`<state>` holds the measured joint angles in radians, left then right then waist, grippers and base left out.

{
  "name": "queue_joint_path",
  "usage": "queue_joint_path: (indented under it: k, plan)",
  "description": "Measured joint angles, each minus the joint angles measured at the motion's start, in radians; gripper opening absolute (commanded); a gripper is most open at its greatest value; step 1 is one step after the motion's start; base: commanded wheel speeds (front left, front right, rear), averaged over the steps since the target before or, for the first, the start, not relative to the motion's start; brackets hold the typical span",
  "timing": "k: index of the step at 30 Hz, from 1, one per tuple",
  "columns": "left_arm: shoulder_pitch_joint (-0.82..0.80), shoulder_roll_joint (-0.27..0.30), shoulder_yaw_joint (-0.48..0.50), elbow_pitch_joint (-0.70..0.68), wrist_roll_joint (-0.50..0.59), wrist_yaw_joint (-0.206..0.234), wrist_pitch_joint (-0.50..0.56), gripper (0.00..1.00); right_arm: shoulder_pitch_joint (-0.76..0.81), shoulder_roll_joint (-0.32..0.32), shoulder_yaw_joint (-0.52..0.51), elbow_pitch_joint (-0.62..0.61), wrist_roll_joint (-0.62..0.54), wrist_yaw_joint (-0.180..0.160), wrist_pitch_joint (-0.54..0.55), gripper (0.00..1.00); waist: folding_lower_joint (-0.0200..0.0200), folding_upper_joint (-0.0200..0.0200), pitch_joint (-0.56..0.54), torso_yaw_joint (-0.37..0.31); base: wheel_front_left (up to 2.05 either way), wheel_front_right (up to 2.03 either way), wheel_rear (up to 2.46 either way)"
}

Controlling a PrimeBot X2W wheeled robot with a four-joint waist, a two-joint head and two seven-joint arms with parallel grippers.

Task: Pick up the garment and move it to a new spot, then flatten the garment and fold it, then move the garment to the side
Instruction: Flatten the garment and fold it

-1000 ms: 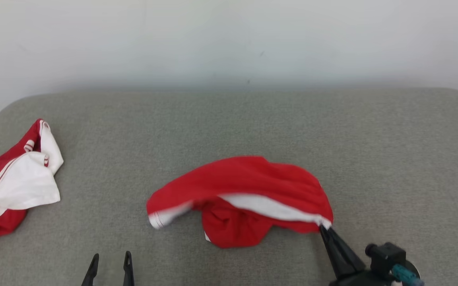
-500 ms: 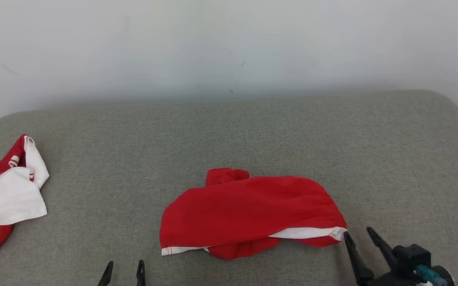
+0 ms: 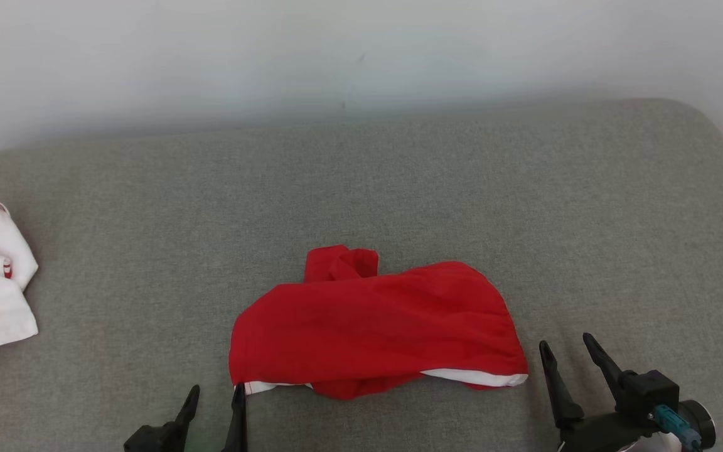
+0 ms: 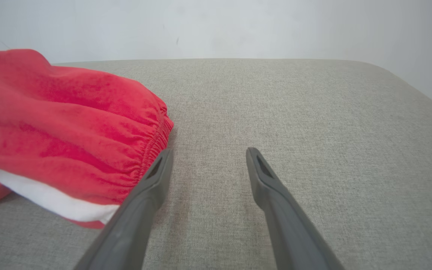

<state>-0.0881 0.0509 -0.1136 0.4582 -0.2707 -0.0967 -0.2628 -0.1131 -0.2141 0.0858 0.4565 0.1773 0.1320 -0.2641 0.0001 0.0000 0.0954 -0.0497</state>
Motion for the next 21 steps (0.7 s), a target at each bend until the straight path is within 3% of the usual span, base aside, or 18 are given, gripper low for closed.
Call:
queue_joint_path:
  k: [8, 9, 10, 12, 13, 14, 21]
  plan:
    - [-0.054, 0.0, -0.013, 0.086, -0.044, -0.017, 0.0, 1.0, -0.014, 0.007, 0.002, -0.007, -0.002, 0.0, 0.0, 1.0, 0.0, 0.0, 0.041, -0.025, 0.0, 0.0, 0.0]
    - [-0.06, 0.0, -0.014, 0.095, -0.047, -0.018, 0.0, 0.8, -0.016, 0.007, 0.003, -0.007, -0.002, 0.0, 0.0, 1.0, 0.0, 0.0, 0.044, -0.027, 0.0, 0.0, 0.0]
    - [-0.062, 0.0, -0.015, 0.1, -0.047, -0.018, 0.0, 0.71, -0.017, 0.007, 0.002, -0.007, -0.002, 0.0, 0.0, 1.0, 0.0, 0.0, 0.047, -0.028, 0.0, 0.0, 0.0]
    - [-0.069, 0.0, -0.016, 0.109, -0.047, -0.018, 0.0, 0.36, -0.022, 0.007, 0.003, -0.007, -0.002, 0.0, 0.0, 1.0, 0.0, 0.0, 0.052, -0.03, 0.0, 0.0, 0.0]
    - [-0.074, 0.0, -0.015, 0.114, -0.047, -0.019, 0.0, 0.26, -0.026, 0.007, 0.003, -0.007, -0.002, 0.0, 0.0, 1.0, 0.0, 0.0, 0.053, -0.031, 0.0, 0.0, 0.0]
    - [-0.077, 0.0, -0.015, 0.116, -0.048, -0.019, 0.0, 0.0, -0.027, 0.007, 0.004, -0.006, -0.001, 0.0, 0.0, 1.0, 0.0, 0.0, 0.052, -0.03, 0.0, 0.0, 0.0]
    - [-0.069, 0.0, 0.013, 0.077, -0.041, -0.024, 0.0, 0.0, -0.026, 0.008, -0.001, -0.002, 0.006, 0.0, 0.0, 1.0, 0.0, 0.0, 0.039, -0.009, 0.0, 0.0, 0.0]
